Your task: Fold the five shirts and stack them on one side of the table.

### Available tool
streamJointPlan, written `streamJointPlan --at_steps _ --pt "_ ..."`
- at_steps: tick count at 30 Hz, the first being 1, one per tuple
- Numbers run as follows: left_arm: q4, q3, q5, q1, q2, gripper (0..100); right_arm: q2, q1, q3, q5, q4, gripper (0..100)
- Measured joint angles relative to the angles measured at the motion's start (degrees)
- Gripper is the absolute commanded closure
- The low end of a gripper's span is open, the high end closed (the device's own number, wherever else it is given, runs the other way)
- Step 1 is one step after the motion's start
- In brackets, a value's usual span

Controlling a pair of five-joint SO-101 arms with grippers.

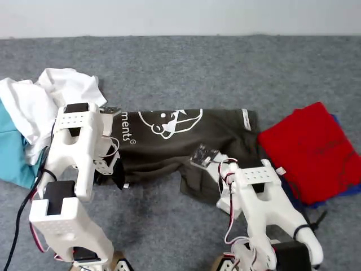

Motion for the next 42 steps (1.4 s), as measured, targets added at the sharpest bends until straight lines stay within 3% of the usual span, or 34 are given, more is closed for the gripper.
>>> streamJointPlan --at_steps 7,13,25,33,42 --pt "0.0 0.0 0.0 0.0 0.0 78 0.7 5.4 -4.7 9.5 15.1 98.7" --pt "0.0 0.0 0.0 0.0 0.0 78 0.7 11.3 -7.8 15.0 17.8 98.7" --pt "0.0 0.0 0.0 0.0 0.0 78 0.7 11.3 -7.8 15.7 13.9 98.7" --pt "0.0 0.0 0.0 0.0 0.0 78 0.7 3.3 -7.8 14.0 13.3 98.7" --pt "0.0 0.0 0.0 0.0 0.0 78 0.7 2.0 -12.8 9.4 11.8 98.7"
